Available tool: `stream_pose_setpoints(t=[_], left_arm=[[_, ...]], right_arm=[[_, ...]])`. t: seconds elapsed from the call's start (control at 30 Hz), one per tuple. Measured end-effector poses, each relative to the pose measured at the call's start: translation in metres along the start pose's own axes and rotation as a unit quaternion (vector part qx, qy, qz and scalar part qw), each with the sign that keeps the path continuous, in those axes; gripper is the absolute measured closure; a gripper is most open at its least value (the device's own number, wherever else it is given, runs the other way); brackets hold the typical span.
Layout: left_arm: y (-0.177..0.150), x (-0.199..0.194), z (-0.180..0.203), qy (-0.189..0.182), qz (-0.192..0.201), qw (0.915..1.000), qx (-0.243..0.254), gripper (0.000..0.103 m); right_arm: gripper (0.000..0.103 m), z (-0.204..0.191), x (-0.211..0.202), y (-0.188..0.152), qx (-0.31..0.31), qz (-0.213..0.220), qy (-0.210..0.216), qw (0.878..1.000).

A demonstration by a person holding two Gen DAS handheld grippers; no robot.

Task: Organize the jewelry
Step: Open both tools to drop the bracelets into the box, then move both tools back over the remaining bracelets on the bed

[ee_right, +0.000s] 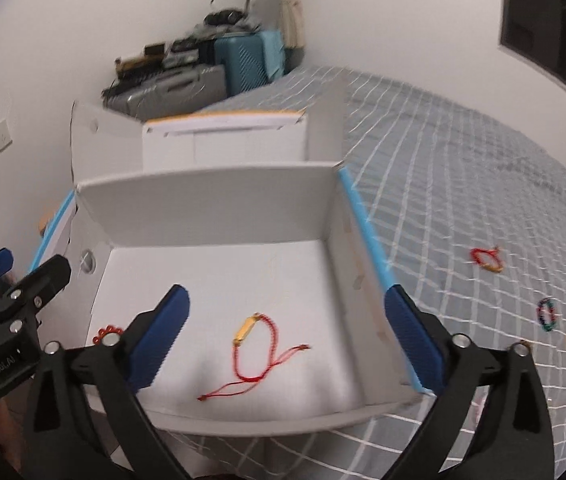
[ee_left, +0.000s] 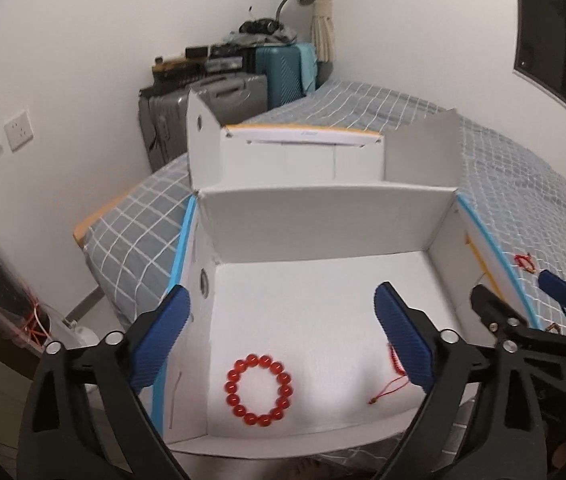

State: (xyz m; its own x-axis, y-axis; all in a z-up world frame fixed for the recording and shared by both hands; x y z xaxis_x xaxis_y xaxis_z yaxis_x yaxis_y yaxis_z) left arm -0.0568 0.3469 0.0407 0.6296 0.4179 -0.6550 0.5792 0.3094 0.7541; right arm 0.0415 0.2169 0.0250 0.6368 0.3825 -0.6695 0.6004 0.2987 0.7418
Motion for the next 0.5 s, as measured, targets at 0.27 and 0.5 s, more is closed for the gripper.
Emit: stream_pose_setpoints(t=[0.27, 0.5], left_arm=[[0.007, -0.025, 0.055, -0.040, 0.023, 0.9985, 0.029, 0.006], [0.003, -0.037, 0.127, -0.087, 0.026, 0.9938, 0.064, 0.006]], right_arm=[[0.008, 0.068, -0.047, 0.004, 0.026, 0.037, -0.043, 0.998], [0.008, 0.146, -0.079, -0.012, 0.054, 0.044, -0.088, 0.994]])
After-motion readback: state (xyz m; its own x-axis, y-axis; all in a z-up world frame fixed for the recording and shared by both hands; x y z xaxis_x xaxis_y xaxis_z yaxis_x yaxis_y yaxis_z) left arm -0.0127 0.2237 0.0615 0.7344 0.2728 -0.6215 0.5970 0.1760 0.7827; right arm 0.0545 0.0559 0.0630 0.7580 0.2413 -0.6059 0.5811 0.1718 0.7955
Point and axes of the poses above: each gripper's, at about its wrist camera, not at the fingertips, and x roughly the way its jaws point, z to its right, y to its top, the point moved 6 cm from there along x, roughly the way its jaws point, and after that the axes turned 4 degrees about x, right-handed, at the moved point
